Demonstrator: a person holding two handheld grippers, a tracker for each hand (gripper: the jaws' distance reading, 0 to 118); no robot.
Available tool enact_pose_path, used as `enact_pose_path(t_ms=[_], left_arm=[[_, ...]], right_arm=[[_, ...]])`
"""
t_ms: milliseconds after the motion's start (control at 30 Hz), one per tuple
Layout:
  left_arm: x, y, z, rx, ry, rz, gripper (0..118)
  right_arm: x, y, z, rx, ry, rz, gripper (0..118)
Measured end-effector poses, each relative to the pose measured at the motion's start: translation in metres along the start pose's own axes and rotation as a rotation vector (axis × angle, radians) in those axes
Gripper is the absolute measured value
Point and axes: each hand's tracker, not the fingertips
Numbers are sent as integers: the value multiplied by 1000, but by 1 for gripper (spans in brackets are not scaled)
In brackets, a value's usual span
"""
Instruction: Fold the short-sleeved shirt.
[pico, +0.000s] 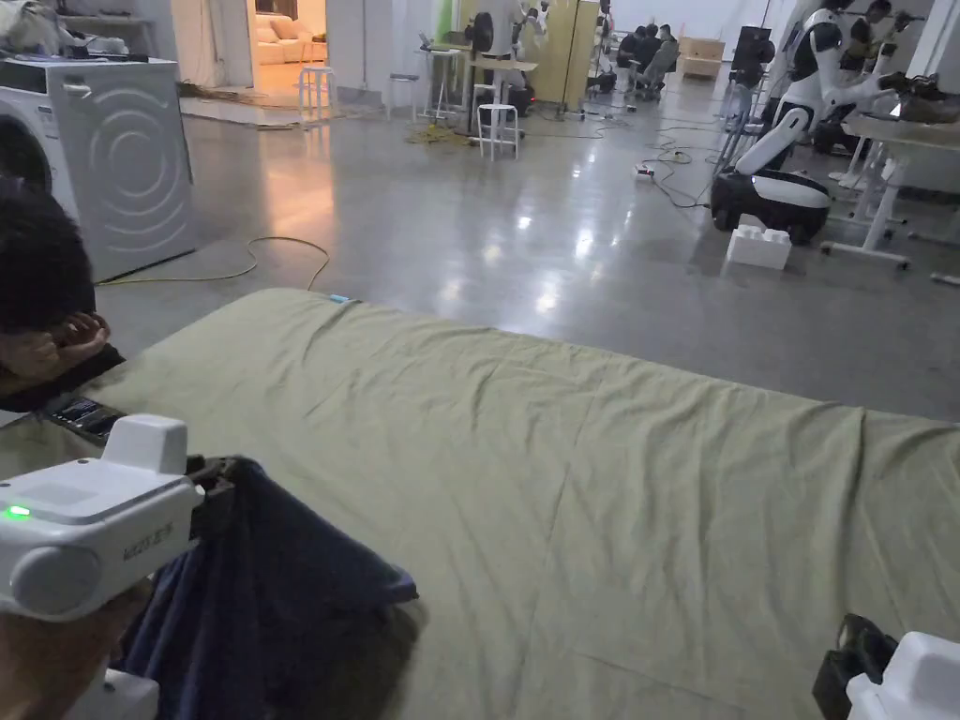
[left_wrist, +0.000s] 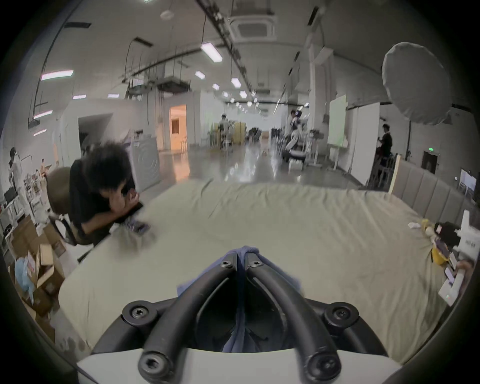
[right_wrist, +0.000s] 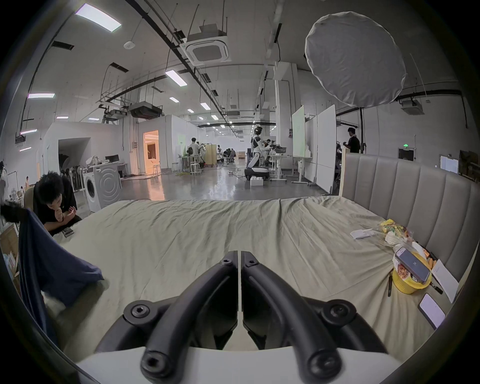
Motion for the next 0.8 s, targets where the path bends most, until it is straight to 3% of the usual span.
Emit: enact_pose_path(t_ms=[400,600,800], left_arm=[[164,109,15,192,-289,-72,4],[262,112,-3,185,-473,-71,4],[366,75,-21,75,-636,-118,4]], right_arm=[[66,15,29,64,-74,-28,3],[110,14,43,71,-141,-50,3],[146,9,60,63,-208,-72,3]])
